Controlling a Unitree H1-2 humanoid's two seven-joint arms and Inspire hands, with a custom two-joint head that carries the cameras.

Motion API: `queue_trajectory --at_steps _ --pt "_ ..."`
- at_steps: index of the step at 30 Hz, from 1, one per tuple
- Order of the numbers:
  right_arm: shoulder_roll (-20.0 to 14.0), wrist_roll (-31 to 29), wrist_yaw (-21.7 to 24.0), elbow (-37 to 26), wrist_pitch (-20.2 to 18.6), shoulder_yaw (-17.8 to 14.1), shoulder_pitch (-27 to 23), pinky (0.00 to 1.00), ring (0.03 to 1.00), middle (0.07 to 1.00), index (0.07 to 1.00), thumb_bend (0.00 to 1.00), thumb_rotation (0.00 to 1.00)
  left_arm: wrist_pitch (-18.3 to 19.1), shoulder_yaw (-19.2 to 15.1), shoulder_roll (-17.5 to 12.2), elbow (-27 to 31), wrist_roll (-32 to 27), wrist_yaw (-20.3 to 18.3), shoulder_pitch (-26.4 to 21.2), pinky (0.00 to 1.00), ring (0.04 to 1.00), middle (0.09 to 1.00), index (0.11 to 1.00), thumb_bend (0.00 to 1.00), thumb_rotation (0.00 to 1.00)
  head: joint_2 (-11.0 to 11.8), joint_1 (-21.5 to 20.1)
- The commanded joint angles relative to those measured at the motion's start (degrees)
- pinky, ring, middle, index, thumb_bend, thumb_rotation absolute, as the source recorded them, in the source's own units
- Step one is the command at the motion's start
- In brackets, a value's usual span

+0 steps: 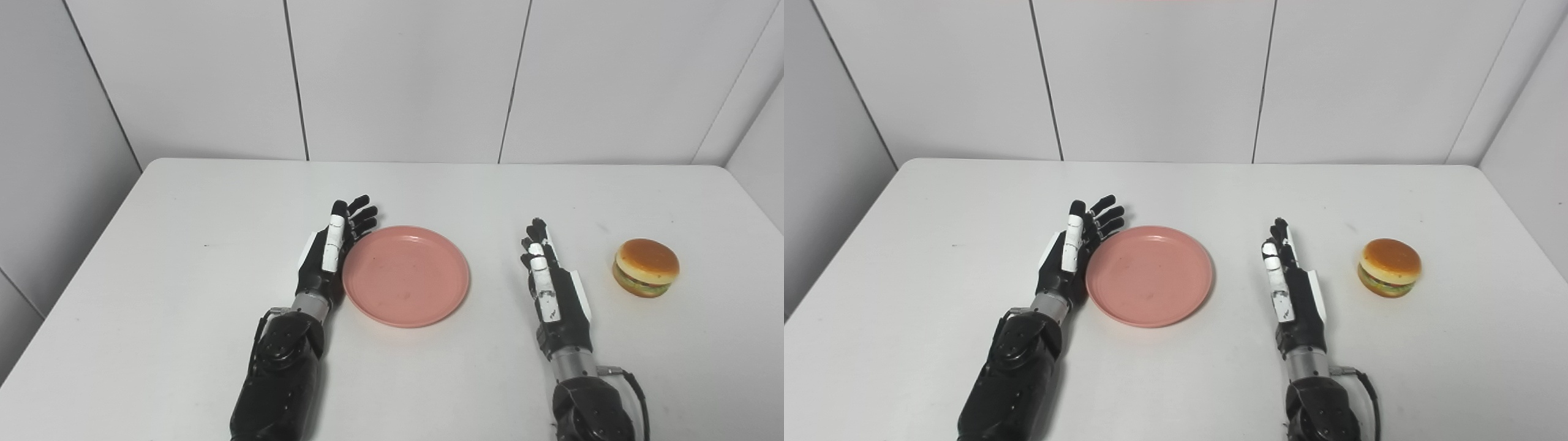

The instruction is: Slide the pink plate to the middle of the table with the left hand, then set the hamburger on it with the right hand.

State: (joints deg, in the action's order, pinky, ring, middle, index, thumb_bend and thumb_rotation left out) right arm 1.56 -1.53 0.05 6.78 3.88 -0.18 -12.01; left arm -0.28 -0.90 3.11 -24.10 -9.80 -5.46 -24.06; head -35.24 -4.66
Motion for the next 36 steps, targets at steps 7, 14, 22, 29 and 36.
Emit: queue_trajectory --at_steps 7,14,22,29,36 --pt "1.09 0.69 -0.82 -0.97 -0.28 0.58 -0.95 1.0 1.0 1.0 1.0 0.62 0.98 0.82 0.53 1.27 1.62 0.31 -0.29 0.21 0.92 0.908 0.88 0.859 0.87 1.0 -0.63 -0.55" --pt "0.79 1.32 -0.86 -1.38 -0.64 1.16 -1.03 1.0 1.0 1.0 1.0 0.61 1.0 0.27 1.23 1.11 0.87 1.07 -0.56 0.21 0.95 0.917 0.888 0.866 0.87 1.0 -0.94 -1.3" --pt "0.95 0.82 -0.57 -0.15 0.75 1.14 -1.64 1.0 1.0 1.0 1.0 0.59 1.0 -0.33 0.78 1.39 0.38 0.47 -0.29 -0.07 0.96 0.936 0.916 0.895 0.87 1.0 -0.98 -2.46" --pt "1.17 0.9 -1.15 -0.36 0.28 0.85 -1.83 1.0 1.0 1.0 1.0 0.63 0.98 -2.05 0.7 1.26 0.92 0.8 -0.28 0.33 1.0 0.996 0.985 0.968 0.86 1.0 -0.85 -2.8" --pt "0.58 1.0 -1.67 -1.61 3.11 -0.1 -2.65 1.0 1.0 1.0 1.0 0.64 0.93 -4.38 0.15 1.25 -0.13 0.37 -0.47 0.61 1.0 1.0 0.991 0.987 0.85 1.0 -0.7 -4.04"
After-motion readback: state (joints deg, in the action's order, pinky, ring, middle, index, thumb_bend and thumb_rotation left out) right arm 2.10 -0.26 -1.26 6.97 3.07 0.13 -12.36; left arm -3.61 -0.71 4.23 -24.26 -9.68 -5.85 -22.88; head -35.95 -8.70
